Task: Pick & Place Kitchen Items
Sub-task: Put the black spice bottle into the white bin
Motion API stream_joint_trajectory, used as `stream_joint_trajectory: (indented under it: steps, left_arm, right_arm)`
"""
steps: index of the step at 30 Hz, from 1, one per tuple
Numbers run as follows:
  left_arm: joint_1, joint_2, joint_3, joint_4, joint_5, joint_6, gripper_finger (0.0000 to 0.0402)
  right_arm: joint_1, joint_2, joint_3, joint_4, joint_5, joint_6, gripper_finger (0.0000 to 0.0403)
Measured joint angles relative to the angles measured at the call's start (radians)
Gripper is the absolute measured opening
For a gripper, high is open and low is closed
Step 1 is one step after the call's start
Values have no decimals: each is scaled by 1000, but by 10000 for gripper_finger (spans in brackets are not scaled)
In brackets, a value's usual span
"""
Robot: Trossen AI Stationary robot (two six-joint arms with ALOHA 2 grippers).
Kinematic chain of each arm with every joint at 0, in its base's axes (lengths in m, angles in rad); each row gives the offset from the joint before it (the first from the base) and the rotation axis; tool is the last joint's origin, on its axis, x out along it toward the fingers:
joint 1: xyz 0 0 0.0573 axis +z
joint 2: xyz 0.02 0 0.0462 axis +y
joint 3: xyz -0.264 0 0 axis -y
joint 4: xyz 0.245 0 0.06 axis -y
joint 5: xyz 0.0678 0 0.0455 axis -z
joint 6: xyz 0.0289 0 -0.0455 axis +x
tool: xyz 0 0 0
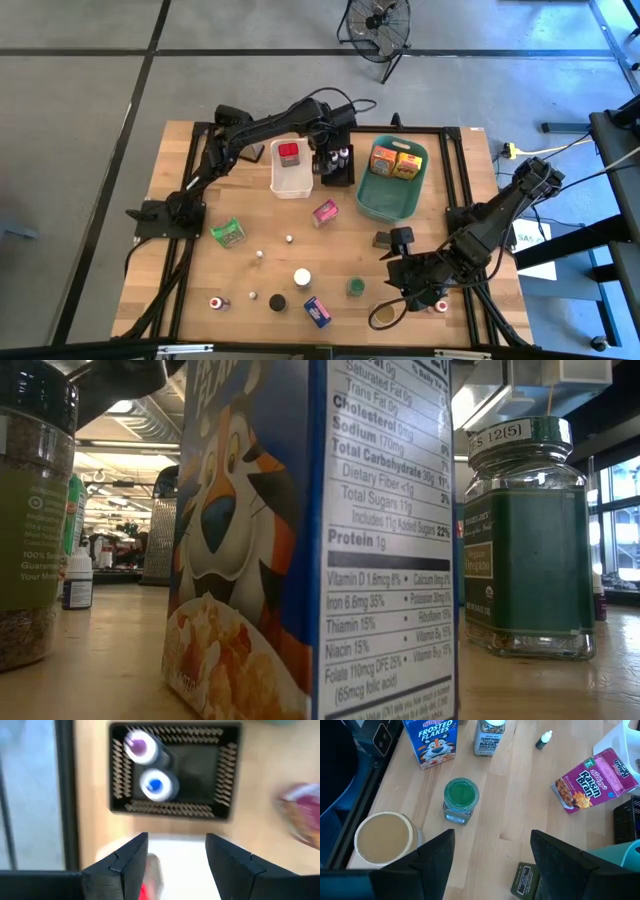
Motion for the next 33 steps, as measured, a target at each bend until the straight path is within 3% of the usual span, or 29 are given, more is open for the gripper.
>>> stream_joint_trajectory:
  steps: [3,7,12,28,33]
  left_arm:
    - [-24,-25,0,-141,21,-92,194]
    - [-69,-96,-33,-137,71,-161,194]
    - [-151,-194,-71,-135,56,-219,194]
    - [-470,-456,-503,-54,46,-367,195]
    - [-539,-485,-575,-61,31,-386,195]
  right_arm:
    - [0,0,0,-12,0,0,264]
    - [0,0,0,-18,0,3,264]
    - [0,0,0,-18,1,23,264]
    - [0,6,0,-18,11,11,264]
    - [0,6,0,-18,22,-40,264]
